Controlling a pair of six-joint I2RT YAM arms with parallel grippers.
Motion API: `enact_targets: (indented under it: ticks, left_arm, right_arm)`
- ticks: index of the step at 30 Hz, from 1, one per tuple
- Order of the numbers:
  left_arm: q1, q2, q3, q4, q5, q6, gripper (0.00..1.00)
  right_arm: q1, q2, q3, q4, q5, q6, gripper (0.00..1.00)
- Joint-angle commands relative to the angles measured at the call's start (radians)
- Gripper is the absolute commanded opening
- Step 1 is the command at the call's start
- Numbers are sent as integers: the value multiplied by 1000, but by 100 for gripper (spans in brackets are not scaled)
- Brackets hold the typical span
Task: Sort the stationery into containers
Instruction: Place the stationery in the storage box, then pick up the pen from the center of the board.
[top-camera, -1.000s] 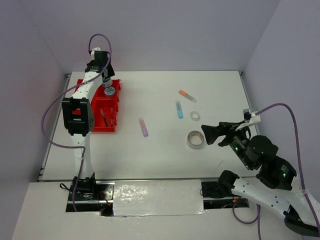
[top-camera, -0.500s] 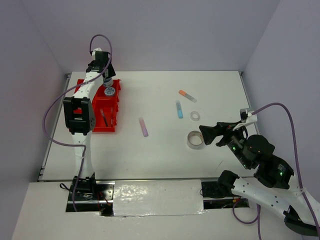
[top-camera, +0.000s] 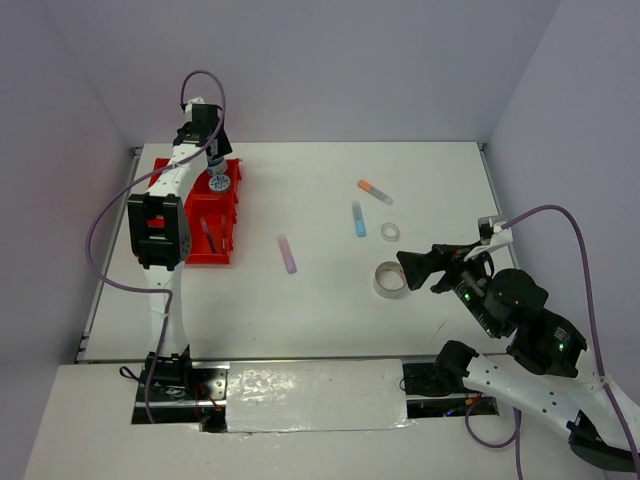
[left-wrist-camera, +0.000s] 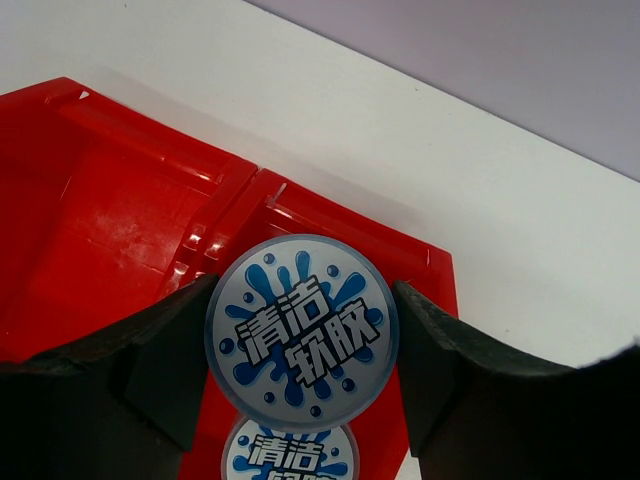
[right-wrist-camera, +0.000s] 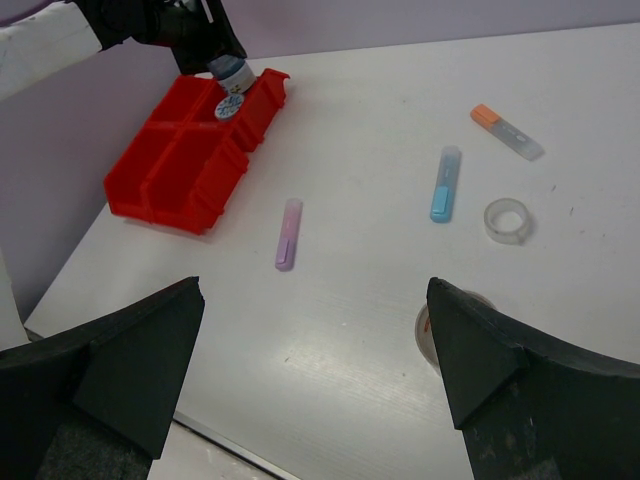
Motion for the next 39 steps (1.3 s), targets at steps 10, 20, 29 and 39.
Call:
enact_targets:
  ticks: [10,20,29,39]
  left_arm:
    - [2,-16,4,17,-21,-20,99]
    - [-88,-186,-29,-79,-27,-50,99]
    - [-458,-548,-554,-73,-198,-339,99]
    - [-550,-385,-646,-116,-101,-431,91]
  right_arm:
    - [-2,17,-18,60,-2,-13,100]
    - [-2,66,-26,74,16,-9,100]
    - [-33,316,72,-35,65,25,100]
    - [-85,399,45,14,-100,7,100]
